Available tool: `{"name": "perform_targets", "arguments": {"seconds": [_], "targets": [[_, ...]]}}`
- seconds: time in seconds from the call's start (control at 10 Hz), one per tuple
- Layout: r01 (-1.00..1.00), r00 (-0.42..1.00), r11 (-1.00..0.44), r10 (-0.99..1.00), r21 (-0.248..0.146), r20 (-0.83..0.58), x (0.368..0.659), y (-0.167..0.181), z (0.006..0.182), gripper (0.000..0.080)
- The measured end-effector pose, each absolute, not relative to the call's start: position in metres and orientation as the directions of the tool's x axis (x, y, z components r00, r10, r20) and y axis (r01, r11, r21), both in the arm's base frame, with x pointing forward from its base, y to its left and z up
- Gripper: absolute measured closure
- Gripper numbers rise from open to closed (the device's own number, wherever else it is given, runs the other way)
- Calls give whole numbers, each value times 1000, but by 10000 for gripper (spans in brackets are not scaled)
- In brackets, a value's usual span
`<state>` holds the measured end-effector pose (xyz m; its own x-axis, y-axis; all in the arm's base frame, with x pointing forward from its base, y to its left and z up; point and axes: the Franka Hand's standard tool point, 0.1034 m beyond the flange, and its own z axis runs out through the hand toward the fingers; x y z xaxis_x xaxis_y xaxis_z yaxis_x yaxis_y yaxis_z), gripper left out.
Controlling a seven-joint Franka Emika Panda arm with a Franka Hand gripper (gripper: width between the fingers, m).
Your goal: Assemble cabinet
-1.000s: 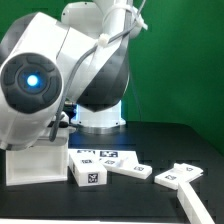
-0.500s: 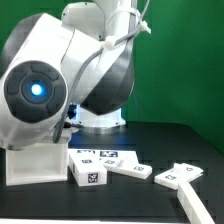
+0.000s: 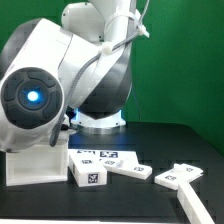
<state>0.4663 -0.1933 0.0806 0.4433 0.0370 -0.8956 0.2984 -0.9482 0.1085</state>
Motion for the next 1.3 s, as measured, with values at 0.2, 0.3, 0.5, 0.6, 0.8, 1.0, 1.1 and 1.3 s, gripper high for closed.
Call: {"name": "perform_targets", "arguments": {"seconds": [0.2,0.3,0.5,0.6,0.8,1.0,1.1,1.3], "targets": [[296,441,-948,29,114,-897,462,-198,78,2],[293,426,-950,29,108,-904,454,-198,76,2],[283,412,-952,14,113,-911,448,-202,76,2],[281,398,-954,12,109,-917,443,-200,75,2],[284,391,-953,16,104,-920,441,-198,75,2],[284,391,-953,17,103,-920,441,-198,75,28],[284,391,-953,17,103,-920,441,-198,74,205],[284,390,-953,17,103,-921,441,-198,74,388]]}}
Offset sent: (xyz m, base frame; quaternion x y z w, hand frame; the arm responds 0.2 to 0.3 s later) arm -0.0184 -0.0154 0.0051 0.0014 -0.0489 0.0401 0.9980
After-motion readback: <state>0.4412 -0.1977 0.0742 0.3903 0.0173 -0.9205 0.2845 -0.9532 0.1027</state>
